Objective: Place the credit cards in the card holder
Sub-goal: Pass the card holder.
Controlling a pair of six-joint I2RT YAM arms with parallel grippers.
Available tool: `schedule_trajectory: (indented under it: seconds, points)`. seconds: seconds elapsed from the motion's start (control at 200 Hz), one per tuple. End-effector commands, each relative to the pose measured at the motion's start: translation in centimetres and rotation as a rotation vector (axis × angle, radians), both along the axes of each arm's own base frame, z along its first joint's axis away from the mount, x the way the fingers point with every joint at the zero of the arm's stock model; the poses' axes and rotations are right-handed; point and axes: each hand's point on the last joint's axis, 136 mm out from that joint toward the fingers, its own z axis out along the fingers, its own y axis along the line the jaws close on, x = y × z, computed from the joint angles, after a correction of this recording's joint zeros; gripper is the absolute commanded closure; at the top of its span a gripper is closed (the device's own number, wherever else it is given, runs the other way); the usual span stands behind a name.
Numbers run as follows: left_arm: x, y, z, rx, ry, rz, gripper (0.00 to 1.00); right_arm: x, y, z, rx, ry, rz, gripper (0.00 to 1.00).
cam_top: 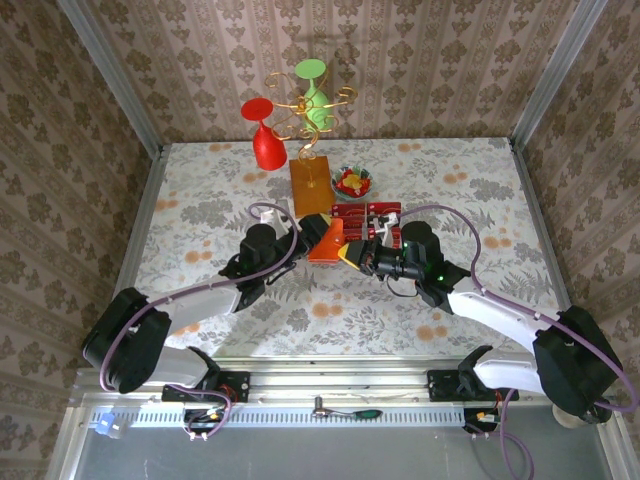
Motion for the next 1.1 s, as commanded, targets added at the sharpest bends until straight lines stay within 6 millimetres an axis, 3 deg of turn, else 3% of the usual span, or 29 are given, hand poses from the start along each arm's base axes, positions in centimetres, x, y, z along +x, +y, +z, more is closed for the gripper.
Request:
schedule_trajectory:
  seconds: [0.0,0.44,0.645,0.71,0.79,0.97,1.095]
  points:
    - [-0.3,-0.2,1.1,-0.033,-0.037,-0.011,0.43,-0.1,-0.2,0.2,0.013,-0.015,0.000,1.00]
    - [-0.4,0.1,0.8,-0.037,-0.043,-0.002,0.68,0.1,-0.6,-0.5,0.006,0.002,-0.011,1.00]
    - [-0.5,0.2,0.9,-0.039,-0.046,-0.001,0.94,0.4,-1.1,-1.0,-0.008,0.020,-0.019,1.00]
    - [-0.5,0.4,0.8,-0.035,-0.045,0.005,0.98,0.5,-1.5,-1.3,-0.026,0.026,-0.019,0.84]
    - [-0.7,0.7,0.6,-0.016,-0.048,0.013,0.98,0.4,-2.8,-1.7,-0.094,0.026,-0.039,0.72]
    - [-1.2,1.7,0.3,0.076,-0.053,0.062,0.97,0.3,-5.7,-2.0,-0.386,-0.019,-0.081,0.53]
    - [-1.6,2.4,0.3,0.116,-0.048,0.115,0.96,0.9,-5.2,-1.0,-0.497,-0.061,-0.063,0.36]
